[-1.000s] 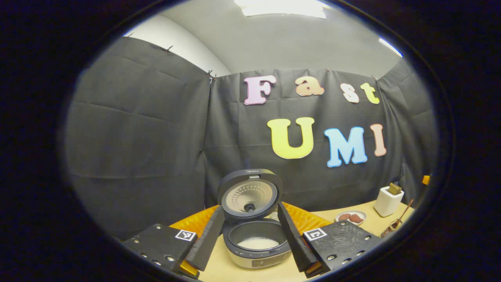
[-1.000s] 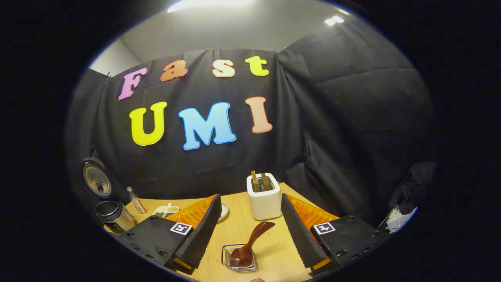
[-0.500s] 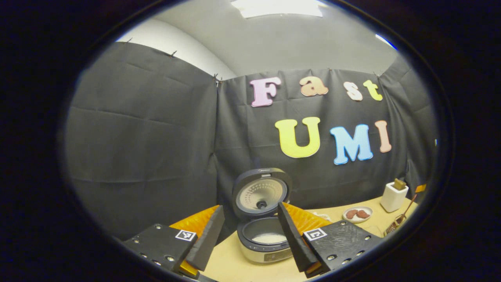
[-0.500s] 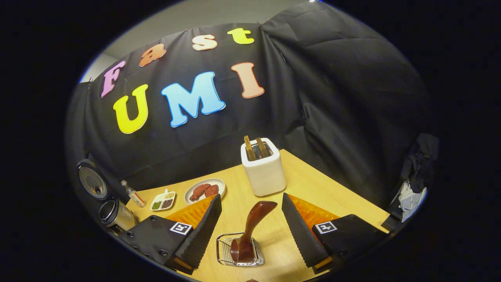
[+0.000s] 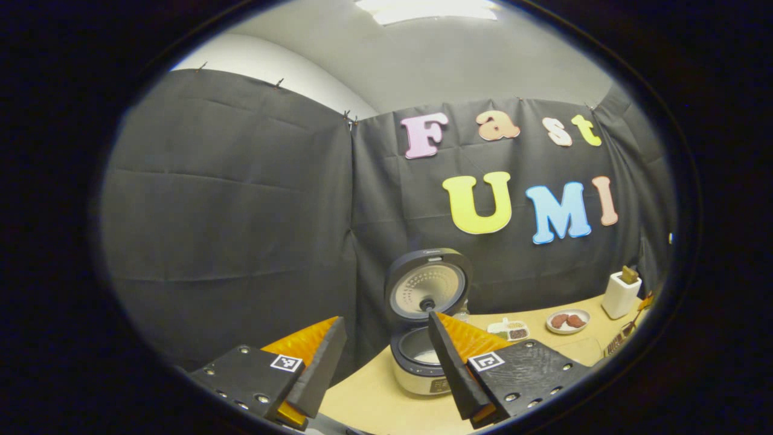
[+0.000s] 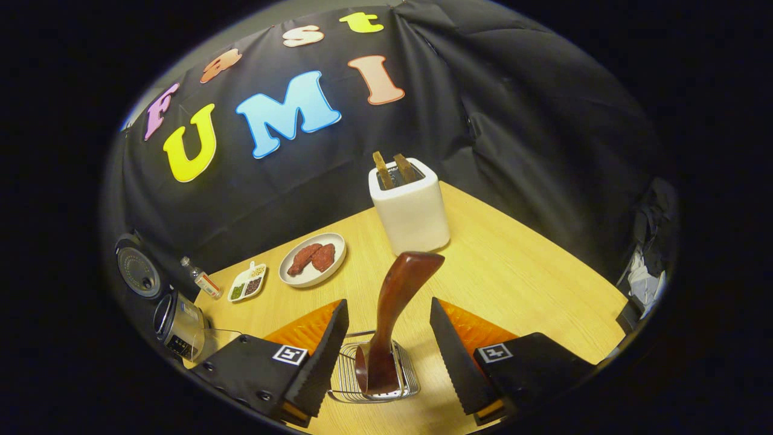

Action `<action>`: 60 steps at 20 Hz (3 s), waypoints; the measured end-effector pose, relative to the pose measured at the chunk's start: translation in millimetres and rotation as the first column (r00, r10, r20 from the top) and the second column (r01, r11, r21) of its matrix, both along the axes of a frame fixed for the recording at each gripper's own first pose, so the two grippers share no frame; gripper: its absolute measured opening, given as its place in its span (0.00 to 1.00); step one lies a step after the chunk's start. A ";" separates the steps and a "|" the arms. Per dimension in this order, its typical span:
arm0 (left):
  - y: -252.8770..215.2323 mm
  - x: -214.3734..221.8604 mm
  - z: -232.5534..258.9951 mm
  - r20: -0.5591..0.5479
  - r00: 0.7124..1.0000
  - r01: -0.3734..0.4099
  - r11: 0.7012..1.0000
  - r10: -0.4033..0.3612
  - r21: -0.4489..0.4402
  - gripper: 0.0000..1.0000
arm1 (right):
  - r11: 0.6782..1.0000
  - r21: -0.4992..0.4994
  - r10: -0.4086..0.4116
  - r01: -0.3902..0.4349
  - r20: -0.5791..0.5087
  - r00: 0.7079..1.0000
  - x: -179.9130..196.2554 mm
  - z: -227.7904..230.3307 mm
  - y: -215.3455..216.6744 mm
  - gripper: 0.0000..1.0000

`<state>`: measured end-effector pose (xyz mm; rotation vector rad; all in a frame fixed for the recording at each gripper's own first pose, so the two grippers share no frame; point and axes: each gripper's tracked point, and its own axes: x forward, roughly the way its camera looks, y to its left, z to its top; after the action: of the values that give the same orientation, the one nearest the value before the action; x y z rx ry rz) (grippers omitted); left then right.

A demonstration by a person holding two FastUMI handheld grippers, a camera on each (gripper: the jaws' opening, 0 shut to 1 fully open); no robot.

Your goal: Close the left gripper, press the button to open the rice cooker; take a wooden spoon from the chopstick holder with the right hand, scoop a spoonful of rice and pour it into the rice cooker, then put the wooden spoon back into the chopstick holder.

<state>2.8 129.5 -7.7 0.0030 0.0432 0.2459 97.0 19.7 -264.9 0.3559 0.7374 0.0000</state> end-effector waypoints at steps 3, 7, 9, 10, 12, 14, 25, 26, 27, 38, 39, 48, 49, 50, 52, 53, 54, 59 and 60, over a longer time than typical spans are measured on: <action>4.1 -6.3 -6.8 -0.014 1.000 -0.011 1.000 0.011 -0.003 0.84 | 0.999 0.030 -0.020 0.021 -0.019 1.000 0.4 -4.0 -0.8 0.55; 6.8 -6.8 -13.2 -0.026 1.000 -0.018 1.000 0.018 -0.003 0.83 | 0.995 0.104 0.004 0.002 -0.052 0.999 -0.3 -4.2 13.7 0.47; 6.2 -5.7 -15.2 -0.028 0.999 -0.015 1.000 0.015 -0.015 0.83 | 0.996 0.091 -0.019 0.025 -0.063 0.998 -1.9 -0.7 6.2 0.47; 5.7 -4.3 -15.2 -0.029 0.999 -0.014 1.000 0.013 -0.017 0.83 | 0.995 0.092 -0.031 0.038 -0.069 0.997 -0.3 -8.1 8.3 0.18; 5.3 -3.4 -17.5 -0.030 1.000 -0.010 1.000 0.009 -0.015 0.84 | 0.995 0.090 -0.033 0.039 -0.064 0.997 -1.8 -2.9 7.3 0.19; 5.4 -1.0 -14.9 -0.027 1.000 -0.004 1.000 0.004 -0.014 0.84 | 0.997 0.075 -0.013 0.014 -0.024 1.000 -0.3 9.3 9.9 0.11; -1.4 28.0 -18.2 -0.004 0.998 0.070 0.996 -0.070 -0.047 0.84 | 0.995 -0.079 0.077 -0.062 0.207 0.975 3.1 113.8 41.3 0.11; -1.2 30.2 -19.2 -0.005 0.997 0.079 0.996 -0.079 -0.051 0.83 | 0.994 -0.077 0.087 -0.072 0.224 0.971 1.0 122.2 50.7 0.11; -0.5 32.6 -21.6 -0.005 0.996 0.086 0.995 -0.086 -0.054 0.84 | 0.994 -0.073 0.098 -0.083 0.237 0.966 0.6 129.3 61.2 0.11; 48.2 52.6 -37.2 -0.010 0.995 0.100 0.993 -0.101 -0.065 0.83 | 0.968 -0.082 0.250 -0.236 0.284 0.926 -18.9 139.2 186.3 0.11; 54.1 52.4 -40.4 -0.011 0.995 0.097 0.993 -0.098 -0.066 0.84 | 0.964 -0.090 0.266 -0.251 0.279 0.923 -21.1 134.8 197.7 0.11; 101.6 52.4 -55.9 -0.047 0.997 0.063 0.996 -0.065 -0.060 0.84 | 0.893 -0.287 0.419 -0.347 0.243 0.875 -37.3 86.7 267.6 0.11; 107.2 51.9 -59.0 -0.051 0.997 0.058 0.996 -0.061 -0.061 0.84 | 0.882 -0.313 0.433 -0.353 0.239 0.869 -37.5 80.4 272.5 0.11; 111.8 51.9 -60.2 -0.056 0.997 0.054 0.997 -0.058 -0.063 0.84 | 0.870 -0.337 0.447 -0.359 0.232 0.864 -38.4 72.8 278.2 0.11; 118.3 51.9 -64.3 -0.066 0.997 0.046 0.997 -0.050 -0.066 0.83 | 0.851 -0.380 0.467 -0.363 0.228 0.854 -39.0 61.8 287.7 0.11; 121.2 50.5 -64.8 -0.067 0.997 0.042 0.997 -0.047 -0.066 0.83 | 0.840 -0.401 0.477 -0.365 0.224 0.850 -38.7 56.5 292.1 0.11; 123.5 49.6 -65.2 -0.068 0.997 0.040 0.997 -0.045 -0.065 0.83 | 0.831 -0.417 0.485 -0.368 0.220 0.846 -39.3 51.2 296.8 0.11; 128.3 51.0 -68.9 -0.075 0.996 0.036 0.998 -0.040 -0.060 0.83 | 0.802 -0.445 0.525 -0.399 0.205 0.826 -47.9 31.0 323.7 0.11; 128.3 52.2 -69.0 -0.076 0.996 0.036 0.998 -0.041 -0.060 0.84 | 0.800 -0.437 0.531 -0.411 0.198 0.824 -50.3 26.8 328.4 0.11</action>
<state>55.0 257.8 -76.7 -0.0449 0.1274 0.2059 46.7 348.1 -238.1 -0.2115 0.4772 0.3857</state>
